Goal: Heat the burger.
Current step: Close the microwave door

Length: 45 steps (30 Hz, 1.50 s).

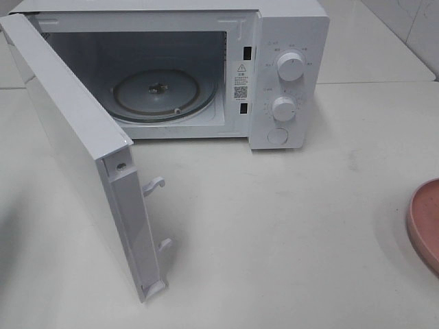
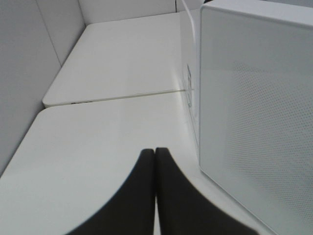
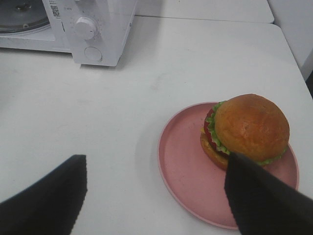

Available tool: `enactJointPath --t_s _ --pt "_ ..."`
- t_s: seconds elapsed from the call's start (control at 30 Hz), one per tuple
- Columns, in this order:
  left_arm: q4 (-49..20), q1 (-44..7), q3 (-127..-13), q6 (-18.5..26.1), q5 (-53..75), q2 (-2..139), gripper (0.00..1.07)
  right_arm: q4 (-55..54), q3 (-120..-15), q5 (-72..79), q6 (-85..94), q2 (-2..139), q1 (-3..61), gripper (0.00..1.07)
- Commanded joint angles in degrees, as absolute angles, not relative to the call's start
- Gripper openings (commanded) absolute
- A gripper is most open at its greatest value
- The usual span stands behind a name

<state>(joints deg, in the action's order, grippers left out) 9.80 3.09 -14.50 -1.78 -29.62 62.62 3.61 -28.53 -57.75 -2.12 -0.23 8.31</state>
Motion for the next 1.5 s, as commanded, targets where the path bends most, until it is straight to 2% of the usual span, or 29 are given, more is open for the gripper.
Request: enactJointPath --t_s 0.03,0.23,0.27,0.3,0.47,0.8,1.03,1.07,1.27,1.5 --pt "14.0 1.3 -14.4 -5.2 -34.9 66.2 0.00 3.6 -28.5 -57.2 -1.9 -1.8 8.0 0.75" --pt "14.7 -4.8 -15.2 -4.8 -40.6 73.4 0.00 3.6 -28.5 -57.2 -1.9 -1.8 8.0 0.75" --pt "14.4 -7.1 -15.8 -4.9 -42.6 75.8 0.00 3.6 -28.5 -57.2 -1.9 -1.8 8.0 0.75" --pt "14.4 -7.1 -15.8 -4.9 -42.6 75.8 0.00 3.6 -28.5 -57.2 -1.9 -1.8 8.0 0.75" --pt "9.1 -12.2 -16.7 -4.5 -50.6 81.9 0.00 3.6 -28.5 -57.2 -1.9 -1.8 8.0 0.75" --pt "5.1 -19.8 -19.5 -2.7 -55.8 90.1 0.00 3.6 -28.5 -57.2 -1.9 -1.8 8.0 0.75" --pt "2.3 -24.3 -22.6 -1.2 -56.6 93.6 0.00 3.6 -28.5 -57.2 -1.9 -1.8 8.0 0.75" --pt "0.0 -25.9 -24.1 0.0 -56.6 94.7 0.00 3.6 -28.5 -57.2 -1.9 -1.8 8.0 0.75" --pt "-5.7 -29.6 -28.5 0.0 -56.2 98.0 0.00 3.6 -28.5 -57.2 -1.9 -1.8 8.0 0.75" --pt "-6.4 -31.7 -34.4 0.0 -53.6 101.8 0.00 3.6 -28.5 -57.2 -1.9 -1.8 8.0 0.75"
